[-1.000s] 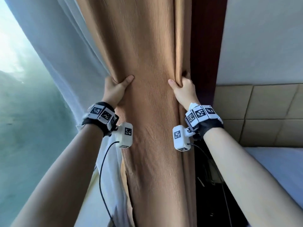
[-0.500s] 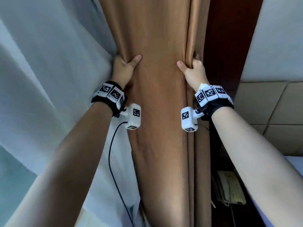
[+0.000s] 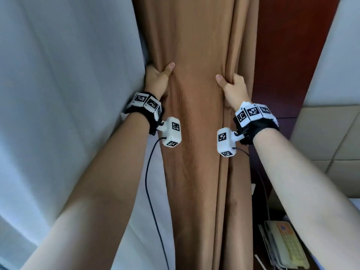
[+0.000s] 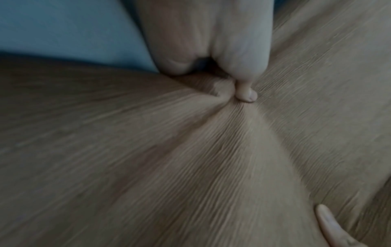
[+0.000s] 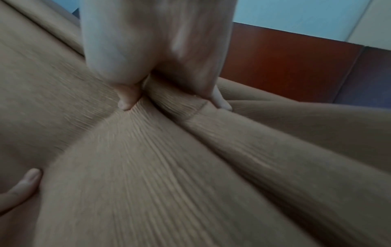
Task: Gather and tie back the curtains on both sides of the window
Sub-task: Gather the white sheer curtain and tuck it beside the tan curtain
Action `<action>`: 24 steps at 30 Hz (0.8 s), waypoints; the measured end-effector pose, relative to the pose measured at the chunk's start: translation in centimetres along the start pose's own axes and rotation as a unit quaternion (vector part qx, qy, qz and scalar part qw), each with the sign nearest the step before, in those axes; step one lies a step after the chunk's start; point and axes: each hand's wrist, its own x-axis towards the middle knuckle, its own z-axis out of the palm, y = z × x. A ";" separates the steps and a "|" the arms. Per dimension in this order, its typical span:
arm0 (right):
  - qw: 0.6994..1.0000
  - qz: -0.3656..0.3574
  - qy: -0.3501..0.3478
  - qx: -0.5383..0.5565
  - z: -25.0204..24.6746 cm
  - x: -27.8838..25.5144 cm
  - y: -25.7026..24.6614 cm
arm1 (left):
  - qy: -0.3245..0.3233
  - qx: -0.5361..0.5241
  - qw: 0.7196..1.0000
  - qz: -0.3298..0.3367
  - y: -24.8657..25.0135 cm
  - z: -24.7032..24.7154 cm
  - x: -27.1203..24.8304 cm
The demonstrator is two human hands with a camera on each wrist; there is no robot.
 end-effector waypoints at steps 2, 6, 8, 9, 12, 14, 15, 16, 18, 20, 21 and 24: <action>1.000 0.004 0.006 0.001 -0.3 -0.1 0.1 | 0.003 -0.007 1.000 0.003 0.1 0.3 -0.1; 0.999 -0.010 0.026 -0.022 -0.6 -2.9 -0.7 | 0.004 -0.014 1.000 -0.004 -0.1 0.1 -1.8; 0.999 -0.021 0.035 -0.026 -0.9 -4.3 -0.7 | 0.003 -0.009 1.000 -0.002 -0.1 -0.2 -2.9; 0.999 -0.023 0.035 -0.028 -1.2 -5.4 -1.0 | 0.001 -0.006 1.000 -0.001 0.0 -0.5 -3.8; 0.998 -0.023 0.017 -0.052 -2.1 -7.9 -2.0 | -0.008 0.014 1.000 0.002 0.7 -1.6 -6.4; 0.997 -0.023 0.005 -0.077 -2.8 -9.5 -2.5 | -0.013 0.022 1.000 0.006 1.3 -2.6 -8.6; 0.996 -0.019 0.003 -0.087 -3.2 -10.3 -2.7 | -0.016 0.027 0.999 0.006 1.5 -3.0 -9.7; 0.995 -0.019 0.002 -0.098 -3.7 -11.5 -3.1 | -0.022 0.032 0.999 0.007 2.0 -3.6 -11.1; 0.993 -0.014 0.011 -0.119 -4.5 -13.1 -3.2 | -0.040 0.050 0.998 0.008 2.8 -4.3 -13.4; 0.991 -0.003 0.007 -0.136 -5.4 -15.0 -3.4 | -0.053 0.064 0.996 0.010 3.3 -5.2 -15.7; 0.990 0.006 0.004 -0.142 -5.7 -16.0 -3.7 | -0.062 0.065 0.996 0.012 3.4 -5.7 -16.7; 0.988 0.023 0.011 -0.154 -7.0 -19.6 -4.9 | -0.110 0.062 0.992 0.010 3.3 -7.4 -20.2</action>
